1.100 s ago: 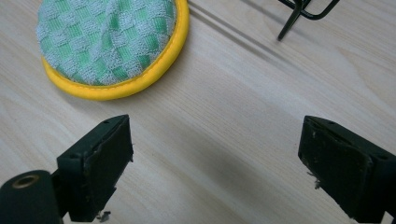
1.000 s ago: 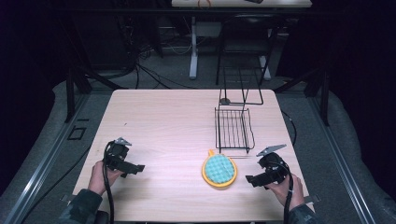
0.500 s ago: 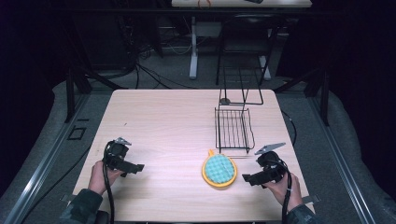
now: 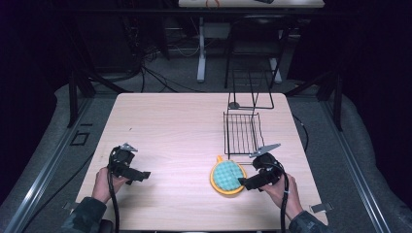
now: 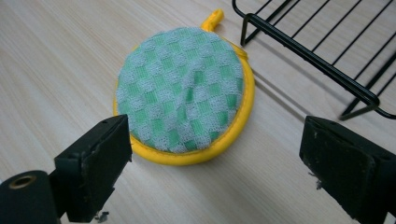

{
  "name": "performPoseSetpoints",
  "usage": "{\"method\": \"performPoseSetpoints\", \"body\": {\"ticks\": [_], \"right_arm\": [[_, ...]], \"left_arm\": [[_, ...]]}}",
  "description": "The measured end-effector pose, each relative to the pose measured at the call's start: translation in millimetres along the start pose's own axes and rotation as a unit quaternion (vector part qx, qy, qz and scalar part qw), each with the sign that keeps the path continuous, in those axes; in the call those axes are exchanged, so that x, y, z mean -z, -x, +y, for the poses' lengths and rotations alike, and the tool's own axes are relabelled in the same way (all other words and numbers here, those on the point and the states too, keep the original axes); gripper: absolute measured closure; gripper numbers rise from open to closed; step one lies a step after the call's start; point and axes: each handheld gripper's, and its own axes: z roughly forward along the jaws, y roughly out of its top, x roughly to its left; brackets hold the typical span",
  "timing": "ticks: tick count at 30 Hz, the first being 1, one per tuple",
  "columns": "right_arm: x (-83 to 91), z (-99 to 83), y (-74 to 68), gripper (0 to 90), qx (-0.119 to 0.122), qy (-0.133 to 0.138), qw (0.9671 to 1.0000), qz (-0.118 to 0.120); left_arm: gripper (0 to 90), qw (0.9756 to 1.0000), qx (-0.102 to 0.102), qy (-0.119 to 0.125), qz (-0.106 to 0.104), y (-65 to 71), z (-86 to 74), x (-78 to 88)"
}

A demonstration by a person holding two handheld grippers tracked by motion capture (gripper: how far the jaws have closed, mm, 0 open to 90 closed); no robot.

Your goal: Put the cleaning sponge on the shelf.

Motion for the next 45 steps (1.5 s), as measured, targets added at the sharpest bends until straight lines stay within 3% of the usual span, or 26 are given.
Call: {"method": "performPoseSetpoints", "body": {"ticks": [11, 16, 21, 27, 34, 39, 45], "right_arm": [[-11.9, 11.1, -7.0, 0.0, 0.012, 0.000, 0.9998, 0.014], [-18.1, 15.9, -10.0, 0.0, 0.021, -0.005, 0.9995, 0.024], [-21.5, 19.3, -11.6, 0.0, 0.021, -0.003, 0.9995, 0.024], [-27.8, 22.9, -14.0, 0.0, 0.029, -0.009, 0.9993, 0.023], [-47.1, 27.9, -18.2, 13.3, 0.042, -0.038, 0.9980, 0.030], [-48.7, 29.0, -22.1, 18.6, 0.047, -0.039, 0.9978, 0.027], [-50.7, 29.2, -21.9, 34.7, 0.045, -0.045, 0.9977, 0.024]], "left_arm": [[0.1, 1.0000, 0.000, -0.001, -0.002, -0.9, 0.0, 0.1], [0.1, 0.9998, 0.016, 0.010, -0.001, -1.5, 0.0, 2.8], [0.1, 1.0000, -0.003, 0.008, -0.001, 2.4, 0.8, 2.9], [0.1, 1.0000, 0.004, 0.006, -0.002, 0.5, -0.1, 2.1], [0.1, 1.0000, -0.005, -0.001, -0.004, 1.0, 0.6, 0.1], [0.1, 1.0000, -0.004, -0.002, -0.003, 1.1, 0.5, 0.0], [0.1, 1.0000, -0.001, -0.002, -0.003, -0.6, 0.0, -0.4]]}}
